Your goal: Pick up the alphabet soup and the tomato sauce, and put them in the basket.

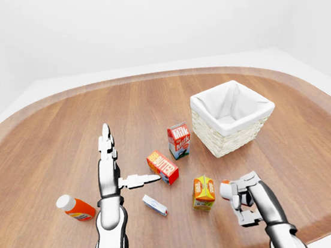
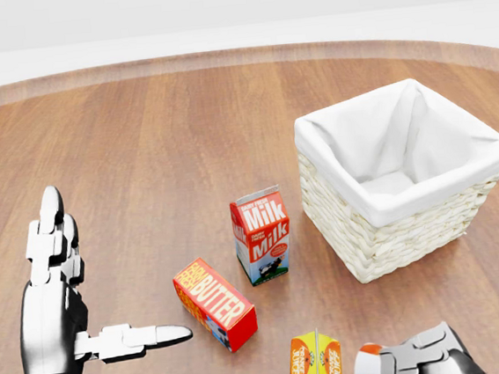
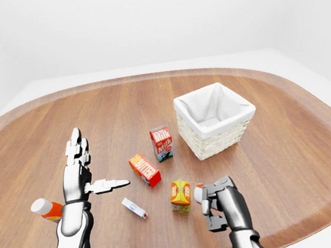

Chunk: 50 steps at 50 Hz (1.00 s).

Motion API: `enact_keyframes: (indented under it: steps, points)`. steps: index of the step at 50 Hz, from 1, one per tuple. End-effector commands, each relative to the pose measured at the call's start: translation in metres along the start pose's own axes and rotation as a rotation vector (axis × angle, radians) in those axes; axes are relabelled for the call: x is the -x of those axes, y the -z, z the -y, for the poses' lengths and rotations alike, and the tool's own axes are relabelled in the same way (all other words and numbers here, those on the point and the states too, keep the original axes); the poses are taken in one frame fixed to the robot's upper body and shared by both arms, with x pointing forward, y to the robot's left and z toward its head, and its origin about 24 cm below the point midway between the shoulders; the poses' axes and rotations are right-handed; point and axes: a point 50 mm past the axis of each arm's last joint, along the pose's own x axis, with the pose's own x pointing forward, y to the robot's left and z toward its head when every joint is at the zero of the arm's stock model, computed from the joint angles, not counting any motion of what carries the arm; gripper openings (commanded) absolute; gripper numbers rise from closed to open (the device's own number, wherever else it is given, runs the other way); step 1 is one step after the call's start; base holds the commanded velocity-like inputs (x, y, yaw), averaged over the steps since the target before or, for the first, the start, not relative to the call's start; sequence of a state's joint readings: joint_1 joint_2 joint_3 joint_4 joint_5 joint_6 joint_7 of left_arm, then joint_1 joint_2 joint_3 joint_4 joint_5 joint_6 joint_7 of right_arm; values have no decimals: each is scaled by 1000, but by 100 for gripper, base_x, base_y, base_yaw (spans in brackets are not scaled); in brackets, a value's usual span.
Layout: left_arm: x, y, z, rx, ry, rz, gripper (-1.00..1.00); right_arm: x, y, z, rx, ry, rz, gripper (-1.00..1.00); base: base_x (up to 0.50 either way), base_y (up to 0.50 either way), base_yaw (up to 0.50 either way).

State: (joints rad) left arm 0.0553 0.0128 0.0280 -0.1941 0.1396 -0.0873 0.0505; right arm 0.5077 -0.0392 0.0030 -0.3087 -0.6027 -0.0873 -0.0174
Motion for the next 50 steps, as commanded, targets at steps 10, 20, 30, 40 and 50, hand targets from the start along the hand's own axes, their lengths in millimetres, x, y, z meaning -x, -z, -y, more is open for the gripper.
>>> enact_keyframes:
  steps: [10,20,30,40,50]
  points:
    - [0,0,1,1,6,-2,100,-2,-22,28,-50,57,80,-100,0,0,0]
    - [0,0,1,1,6,-2,100,-6,-30,37,-51,77,118,-100,0,0,0]
    - [0,0,1,0,7,-2,100,-20,-44,51,-37,123,201,-100,0,0,0]
    - [0,0,1,1,6,-2,100,-31,-56,61,-17,156,268,-100,0,0,0]
    - [-1,5,0,1,6,-21,100,-52,-68,71,21,194,337,-100,0,0,0]
